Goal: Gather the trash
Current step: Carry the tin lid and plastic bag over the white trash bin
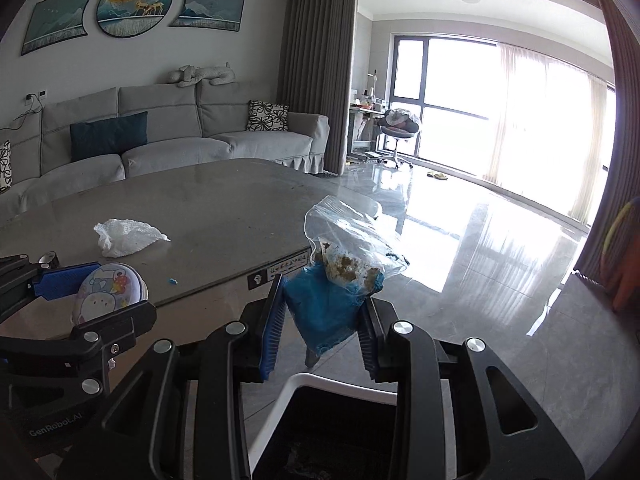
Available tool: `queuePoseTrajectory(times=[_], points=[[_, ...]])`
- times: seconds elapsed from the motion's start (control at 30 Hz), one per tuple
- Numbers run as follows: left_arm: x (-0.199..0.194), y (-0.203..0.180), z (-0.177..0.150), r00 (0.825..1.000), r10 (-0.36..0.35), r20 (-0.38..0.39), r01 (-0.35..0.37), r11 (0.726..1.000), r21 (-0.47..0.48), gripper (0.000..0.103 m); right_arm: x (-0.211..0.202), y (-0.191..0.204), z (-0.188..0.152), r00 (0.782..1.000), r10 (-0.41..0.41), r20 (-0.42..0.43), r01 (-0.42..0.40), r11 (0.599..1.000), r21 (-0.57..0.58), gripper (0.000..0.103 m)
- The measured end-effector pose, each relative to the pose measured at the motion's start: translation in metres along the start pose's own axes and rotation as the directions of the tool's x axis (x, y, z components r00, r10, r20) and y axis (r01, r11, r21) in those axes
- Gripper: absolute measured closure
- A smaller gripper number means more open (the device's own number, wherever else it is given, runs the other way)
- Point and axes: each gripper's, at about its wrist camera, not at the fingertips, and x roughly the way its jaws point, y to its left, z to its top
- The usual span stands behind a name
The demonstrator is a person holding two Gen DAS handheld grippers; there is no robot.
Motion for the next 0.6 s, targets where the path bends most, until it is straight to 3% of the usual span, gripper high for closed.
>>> queuePoseTrajectory(times=[0.27, 0.47, 0.6], points=[[0.005, -0.09, 0.007, 0.993, -0.114, -0.001, 0.114, 0.988, 0.107, 0.045, -0.015, -0.077, -0.03, 0.992, -0.126, -0.018, 0.127, 0.988, 0.087, 0.069], [0.022, -0.127, 0.006, 0.989, -0.148, -0.012, 0.148, 0.975, 0.167, 0.045, -0.021, -0.103, -0.048, 0.976, -0.214, -0.037, 0.216, 0.973, 0.081, 0.069], [0.042, -0.137, 0.004, 0.986, -0.163, -0.035, 0.167, 0.965, 0.2, 0.045, -0.019, -0.114, -0.057, 0.971, -0.231, -0.058, 0.235, 0.968, 0.084, 0.069]])
